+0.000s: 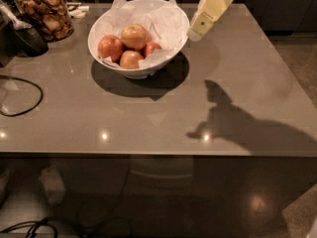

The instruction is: Pick apple from white bowl

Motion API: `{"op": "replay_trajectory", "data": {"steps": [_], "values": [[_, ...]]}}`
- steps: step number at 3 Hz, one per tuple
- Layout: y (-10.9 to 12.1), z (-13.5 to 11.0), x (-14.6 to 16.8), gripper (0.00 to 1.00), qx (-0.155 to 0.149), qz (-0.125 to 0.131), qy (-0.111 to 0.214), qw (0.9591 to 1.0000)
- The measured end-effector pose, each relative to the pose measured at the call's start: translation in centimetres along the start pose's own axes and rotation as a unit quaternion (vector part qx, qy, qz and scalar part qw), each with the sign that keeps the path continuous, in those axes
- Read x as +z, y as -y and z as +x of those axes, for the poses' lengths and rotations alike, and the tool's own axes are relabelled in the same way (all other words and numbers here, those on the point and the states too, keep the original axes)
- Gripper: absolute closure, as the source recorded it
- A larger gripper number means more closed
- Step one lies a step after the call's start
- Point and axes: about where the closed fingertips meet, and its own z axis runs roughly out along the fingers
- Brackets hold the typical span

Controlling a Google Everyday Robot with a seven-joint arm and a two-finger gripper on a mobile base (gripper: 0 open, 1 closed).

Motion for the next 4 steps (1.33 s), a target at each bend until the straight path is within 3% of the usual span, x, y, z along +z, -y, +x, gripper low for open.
{"op": "replay_trajectory", "data": {"steps": [2, 3, 4], "values": [[1.1, -1.8, 2.1, 0.0, 0.031, -0.008, 0.028, 0.9991], [1.7, -3.0, 3.4, 0.0, 0.032, -0.019, 0.036, 0.9986], [1.8, -6.0, 5.1, 0.0, 0.007, -0.035, 0.04, 0.9986]]}}
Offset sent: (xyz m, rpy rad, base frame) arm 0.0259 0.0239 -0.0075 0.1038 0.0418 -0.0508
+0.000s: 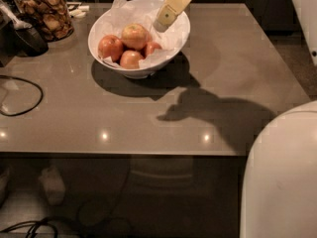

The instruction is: Pick apple from white bowl

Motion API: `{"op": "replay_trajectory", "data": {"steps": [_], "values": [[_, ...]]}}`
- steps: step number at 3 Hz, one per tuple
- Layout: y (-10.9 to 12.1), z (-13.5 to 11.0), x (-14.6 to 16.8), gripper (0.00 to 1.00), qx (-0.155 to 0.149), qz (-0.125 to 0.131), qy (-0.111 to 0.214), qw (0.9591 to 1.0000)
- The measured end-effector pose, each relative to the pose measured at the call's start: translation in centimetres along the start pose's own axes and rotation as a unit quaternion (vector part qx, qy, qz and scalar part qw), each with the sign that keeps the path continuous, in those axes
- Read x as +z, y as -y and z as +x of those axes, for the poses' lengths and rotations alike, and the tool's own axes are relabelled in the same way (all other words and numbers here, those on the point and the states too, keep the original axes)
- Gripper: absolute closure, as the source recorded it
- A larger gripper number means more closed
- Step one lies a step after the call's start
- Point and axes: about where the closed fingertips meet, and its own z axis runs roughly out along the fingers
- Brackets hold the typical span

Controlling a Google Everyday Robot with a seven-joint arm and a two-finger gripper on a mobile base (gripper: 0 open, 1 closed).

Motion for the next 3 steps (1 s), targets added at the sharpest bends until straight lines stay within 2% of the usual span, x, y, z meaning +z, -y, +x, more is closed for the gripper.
{"op": "replay_trajectory", "data": {"steps": [1, 3], "values": [[0.0, 0.0, 0.0, 0.0, 0.0, 0.0, 0.0, 1.0], [0.1, -1.4, 0.2, 0.0, -0.009, 0.005, 0.027, 0.9996]]}}
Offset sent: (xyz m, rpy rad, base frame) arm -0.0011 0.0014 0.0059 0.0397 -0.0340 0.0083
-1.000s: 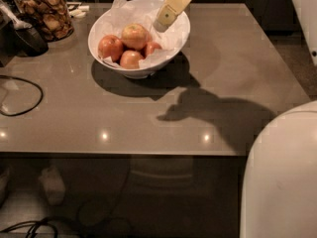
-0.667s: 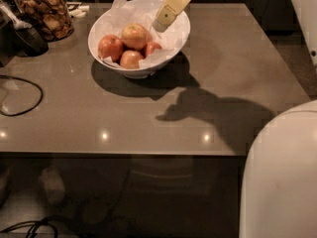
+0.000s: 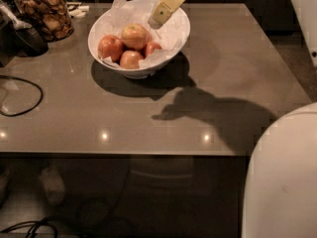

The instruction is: Pick apple from white bowl

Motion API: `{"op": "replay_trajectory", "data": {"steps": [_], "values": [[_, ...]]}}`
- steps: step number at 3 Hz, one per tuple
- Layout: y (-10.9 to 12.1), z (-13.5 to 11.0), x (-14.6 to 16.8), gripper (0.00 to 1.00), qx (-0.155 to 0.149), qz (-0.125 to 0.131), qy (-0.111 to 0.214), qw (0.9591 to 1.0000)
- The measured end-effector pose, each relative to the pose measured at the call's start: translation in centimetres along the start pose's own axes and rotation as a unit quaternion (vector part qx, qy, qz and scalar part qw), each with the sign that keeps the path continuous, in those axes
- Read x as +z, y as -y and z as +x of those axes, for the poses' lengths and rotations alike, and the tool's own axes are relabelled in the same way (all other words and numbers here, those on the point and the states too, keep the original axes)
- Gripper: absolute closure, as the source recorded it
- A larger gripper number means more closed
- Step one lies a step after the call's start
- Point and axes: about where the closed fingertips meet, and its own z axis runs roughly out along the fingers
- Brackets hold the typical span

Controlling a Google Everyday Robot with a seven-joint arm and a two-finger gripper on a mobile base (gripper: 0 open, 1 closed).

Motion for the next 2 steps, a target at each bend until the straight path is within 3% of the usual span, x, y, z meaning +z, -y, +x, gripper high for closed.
{"op": "replay_trajectory", "data": {"steps": [2], "values": [[-0.26, -1.9, 1.19, 0.0, -0.002, -0.016, 0.012, 0.9998]]}}
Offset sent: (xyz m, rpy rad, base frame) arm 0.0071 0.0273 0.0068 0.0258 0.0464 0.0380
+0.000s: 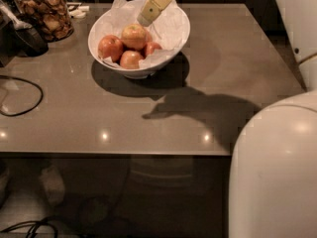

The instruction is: Pick apple from white bowl

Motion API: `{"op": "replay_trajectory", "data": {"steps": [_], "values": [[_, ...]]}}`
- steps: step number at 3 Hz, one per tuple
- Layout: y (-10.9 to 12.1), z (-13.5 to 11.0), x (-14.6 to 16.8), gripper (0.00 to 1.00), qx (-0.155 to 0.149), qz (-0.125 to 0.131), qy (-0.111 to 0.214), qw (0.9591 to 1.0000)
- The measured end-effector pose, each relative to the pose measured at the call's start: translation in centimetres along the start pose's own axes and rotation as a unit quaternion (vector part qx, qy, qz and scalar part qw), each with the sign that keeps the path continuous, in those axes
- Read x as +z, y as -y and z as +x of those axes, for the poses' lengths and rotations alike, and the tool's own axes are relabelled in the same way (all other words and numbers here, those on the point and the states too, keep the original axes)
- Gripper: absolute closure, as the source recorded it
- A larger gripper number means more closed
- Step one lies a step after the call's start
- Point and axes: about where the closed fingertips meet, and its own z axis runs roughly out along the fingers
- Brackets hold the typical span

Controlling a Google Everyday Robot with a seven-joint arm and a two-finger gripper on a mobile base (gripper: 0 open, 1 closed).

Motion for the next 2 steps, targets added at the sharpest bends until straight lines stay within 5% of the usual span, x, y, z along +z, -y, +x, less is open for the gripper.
{"op": "replay_trajectory", "data": {"steps": [2], "values": [[1.1, -0.1, 2.3, 0.09, 0.018, -0.012, -0.011, 0.9997]]}}
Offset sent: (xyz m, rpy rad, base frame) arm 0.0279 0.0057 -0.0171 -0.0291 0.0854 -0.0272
